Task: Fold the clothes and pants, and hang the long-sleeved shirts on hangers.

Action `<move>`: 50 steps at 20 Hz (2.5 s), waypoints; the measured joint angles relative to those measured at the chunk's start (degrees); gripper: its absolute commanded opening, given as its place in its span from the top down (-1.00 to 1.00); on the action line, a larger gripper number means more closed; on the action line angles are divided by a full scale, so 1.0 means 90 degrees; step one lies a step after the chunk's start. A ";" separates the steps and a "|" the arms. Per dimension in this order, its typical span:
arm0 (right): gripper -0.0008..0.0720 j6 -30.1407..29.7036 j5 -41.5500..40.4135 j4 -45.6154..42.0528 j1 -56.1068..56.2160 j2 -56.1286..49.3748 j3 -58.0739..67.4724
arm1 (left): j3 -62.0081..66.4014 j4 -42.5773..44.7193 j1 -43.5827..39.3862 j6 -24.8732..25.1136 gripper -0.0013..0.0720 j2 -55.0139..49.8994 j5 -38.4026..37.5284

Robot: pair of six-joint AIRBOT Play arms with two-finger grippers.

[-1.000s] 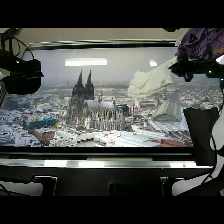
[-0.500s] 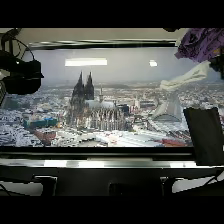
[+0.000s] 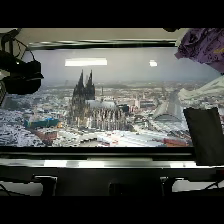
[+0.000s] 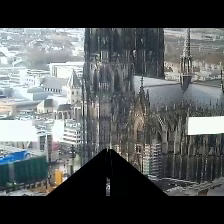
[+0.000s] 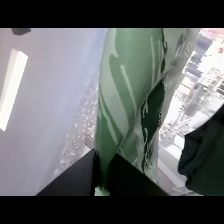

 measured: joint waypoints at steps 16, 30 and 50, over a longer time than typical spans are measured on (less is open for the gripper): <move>0.89 -0.0063 0.2484 -0.1258 -0.0015 0.0359 -0.0022 | 0.0000 -0.0022 0.0000 -0.0039 0.91 0.0032 -0.0318; 0.89 -0.0209 0.1812 -0.3271 -0.0015 0.2285 -0.4284 | 0.0000 -0.0022 0.0000 -0.0039 0.91 0.0044 -0.0335; 0.88 0.0520 0.1314 -0.4753 -0.0044 0.2489 -0.6409 | 0.0000 -0.0024 0.0000 -0.0039 0.91 0.0044 -0.0335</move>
